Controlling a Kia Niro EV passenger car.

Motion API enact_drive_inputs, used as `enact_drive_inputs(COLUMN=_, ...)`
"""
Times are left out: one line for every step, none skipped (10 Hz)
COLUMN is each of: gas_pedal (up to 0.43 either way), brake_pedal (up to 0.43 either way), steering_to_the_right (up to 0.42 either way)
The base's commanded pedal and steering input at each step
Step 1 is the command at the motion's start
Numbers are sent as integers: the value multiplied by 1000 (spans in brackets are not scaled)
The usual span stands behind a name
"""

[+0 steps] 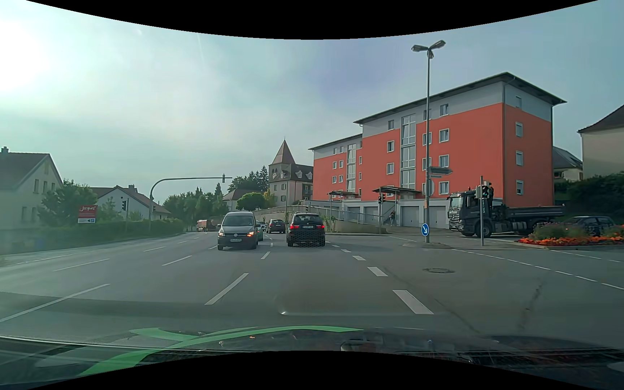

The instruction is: Follow the waypoints while adhering to traffic rules and regulations

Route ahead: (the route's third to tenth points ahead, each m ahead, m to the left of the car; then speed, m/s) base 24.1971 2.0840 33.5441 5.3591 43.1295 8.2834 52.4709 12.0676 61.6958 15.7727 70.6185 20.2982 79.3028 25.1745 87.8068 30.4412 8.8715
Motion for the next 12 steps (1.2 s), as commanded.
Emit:
enact_drive_inputs(gas_pedal=169, brake_pedal=0, steering_to_the_right=-30)
enact_drive_inputs(gas_pedal=169, brake_pedal=0, steering_to_the_right=-30)
enact_drive_inputs(gas_pedal=169, brake_pedal=0, steering_to_the_right=-30)
enact_drive_inputs(gas_pedal=169, brake_pedal=0, steering_to_the_right=-32)
enact_drive_inputs(gas_pedal=150, brake_pedal=0, steering_to_the_right=-33)
enact_drive_inputs(gas_pedal=150, brake_pedal=0, steering_to_the_right=-34)
enact_drive_inputs(gas_pedal=150, brake_pedal=0, steering_to_the_right=-35)
enact_drive_inputs(gas_pedal=150, brake_pedal=0, steering_to_the_right=-36)
enact_drive_inputs(gas_pedal=150, brake_pedal=0, steering_to_the_right=-38)
enact_drive_inputs(gas_pedal=150, brake_pedal=0, steering_to_the_right=-39)
enact_drive_inputs(gas_pedal=150, brake_pedal=0, steering_to_the_right=-40)
enact_drive_inputs(gas_pedal=150, brake_pedal=0, steering_to_the_right=-41)
